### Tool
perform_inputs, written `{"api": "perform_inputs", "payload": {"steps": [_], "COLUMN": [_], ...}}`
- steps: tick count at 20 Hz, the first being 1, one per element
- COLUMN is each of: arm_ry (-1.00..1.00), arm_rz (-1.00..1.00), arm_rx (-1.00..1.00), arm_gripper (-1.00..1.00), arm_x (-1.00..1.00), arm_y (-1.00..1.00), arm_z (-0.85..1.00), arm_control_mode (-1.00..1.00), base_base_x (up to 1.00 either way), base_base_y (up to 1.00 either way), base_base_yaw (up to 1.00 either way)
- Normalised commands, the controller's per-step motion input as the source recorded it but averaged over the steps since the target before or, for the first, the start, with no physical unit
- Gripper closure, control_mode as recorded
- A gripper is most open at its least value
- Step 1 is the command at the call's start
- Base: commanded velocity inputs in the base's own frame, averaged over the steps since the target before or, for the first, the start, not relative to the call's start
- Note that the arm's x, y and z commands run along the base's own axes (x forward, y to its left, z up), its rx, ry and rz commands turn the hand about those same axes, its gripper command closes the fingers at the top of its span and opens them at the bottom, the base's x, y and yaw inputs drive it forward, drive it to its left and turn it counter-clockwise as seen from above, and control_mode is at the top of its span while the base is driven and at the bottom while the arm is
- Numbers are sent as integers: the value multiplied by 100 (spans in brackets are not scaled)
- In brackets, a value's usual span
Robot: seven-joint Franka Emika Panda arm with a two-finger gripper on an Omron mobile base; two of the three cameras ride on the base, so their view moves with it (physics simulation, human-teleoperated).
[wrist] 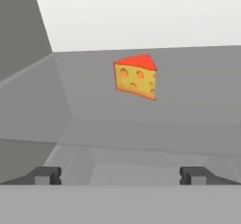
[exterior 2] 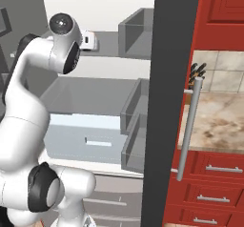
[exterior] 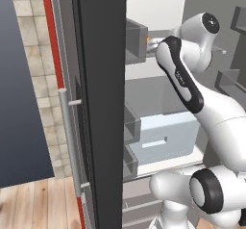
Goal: Take the cheese, steak, and lemon wedge from the fridge and place them on the plate on the dining counter to create an appetizer plate.
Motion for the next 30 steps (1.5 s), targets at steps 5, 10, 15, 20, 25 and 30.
{"api": "perform_inputs", "payload": {"steps": [5,10,15,20,25,30], "arm_ry": [0,0,1,3,5,1], "arm_rz": [0,0,2,4,5,5], "arm_rx": [0,0,0,0,0,-1], "arm_gripper": [-100,-100,-100,-100,-100,-100], "arm_x": [39,36,39,49,50,47], "arm_y": [0,0,0,0,0,0], "arm_z": [0,0,0,0,0,-4], "arm_control_mode": [-100,-100,-100,-100,-100,-100], "base_base_x": [0,0,0,0,0,0], "base_base_y": [0,0,0,0,0,0], "base_base_yaw": [0,0,0,0,0,0]}}
